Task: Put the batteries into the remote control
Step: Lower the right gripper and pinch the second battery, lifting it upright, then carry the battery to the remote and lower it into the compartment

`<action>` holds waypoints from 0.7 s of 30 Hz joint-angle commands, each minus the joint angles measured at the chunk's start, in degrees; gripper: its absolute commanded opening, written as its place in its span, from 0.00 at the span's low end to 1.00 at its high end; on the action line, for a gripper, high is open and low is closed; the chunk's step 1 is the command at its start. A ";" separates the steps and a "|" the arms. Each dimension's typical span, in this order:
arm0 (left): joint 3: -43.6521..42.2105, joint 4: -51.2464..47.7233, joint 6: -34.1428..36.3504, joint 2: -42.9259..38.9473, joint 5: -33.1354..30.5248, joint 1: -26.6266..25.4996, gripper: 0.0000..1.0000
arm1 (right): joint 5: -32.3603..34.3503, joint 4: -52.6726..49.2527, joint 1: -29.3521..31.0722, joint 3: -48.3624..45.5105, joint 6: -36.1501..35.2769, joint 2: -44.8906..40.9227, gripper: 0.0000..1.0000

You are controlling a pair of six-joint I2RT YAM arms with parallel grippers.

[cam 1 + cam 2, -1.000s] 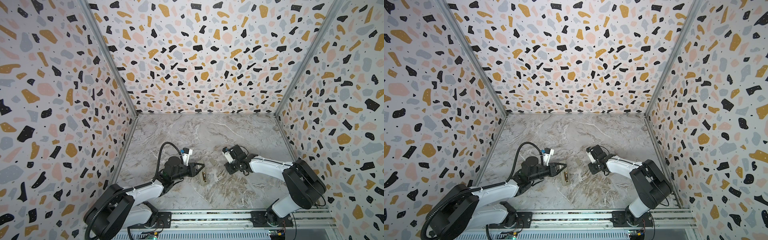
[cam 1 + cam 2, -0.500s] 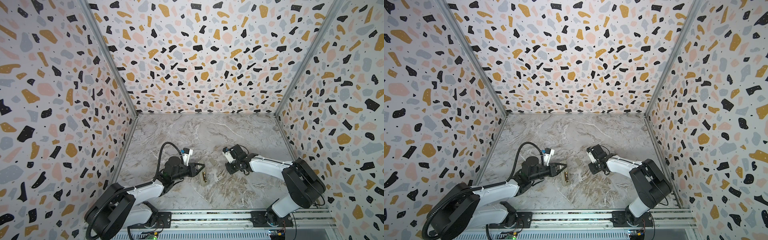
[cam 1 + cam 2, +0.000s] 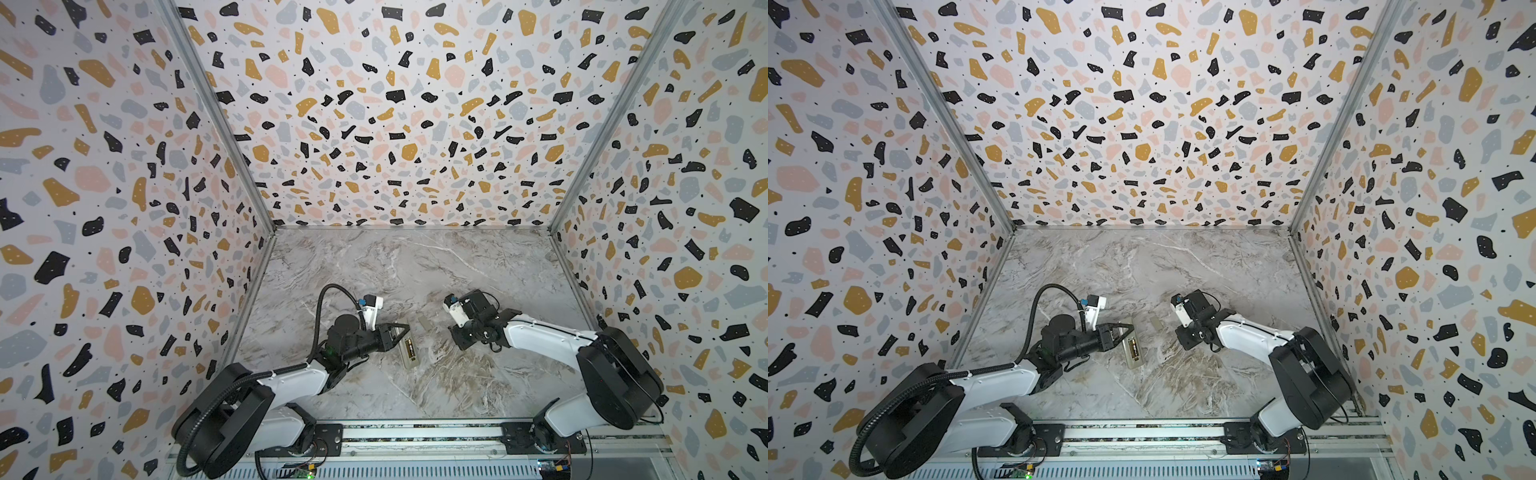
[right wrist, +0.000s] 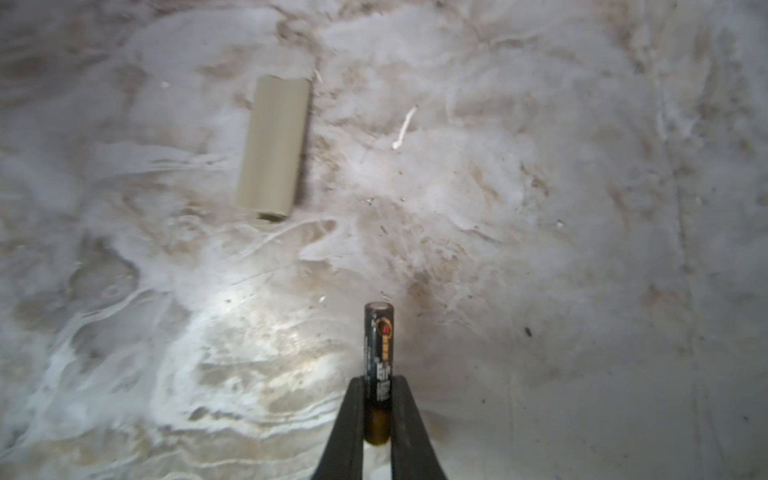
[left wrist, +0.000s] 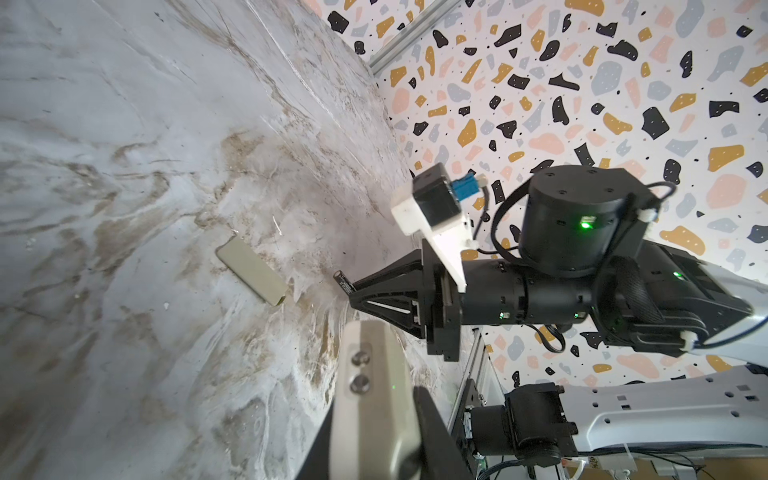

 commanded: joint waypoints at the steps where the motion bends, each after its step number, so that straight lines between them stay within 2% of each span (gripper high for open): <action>1: -1.34 8.55 -2.63 -0.17 -2.77 0.17 0.00 | -1.38 1.12 2.35 0.33 -1.26 -5.25 0.03; 11: -4.46 16.69 -6.74 0.07 -7.91 0.13 0.00 | -2.54 -3.00 9.33 6.24 -0.65 -12.17 0.02; 21: -5.70 18.10 -7.28 0.26 -10.66 0.09 0.00 | -3.54 -4.52 16.61 11.30 0.45 -8.79 0.01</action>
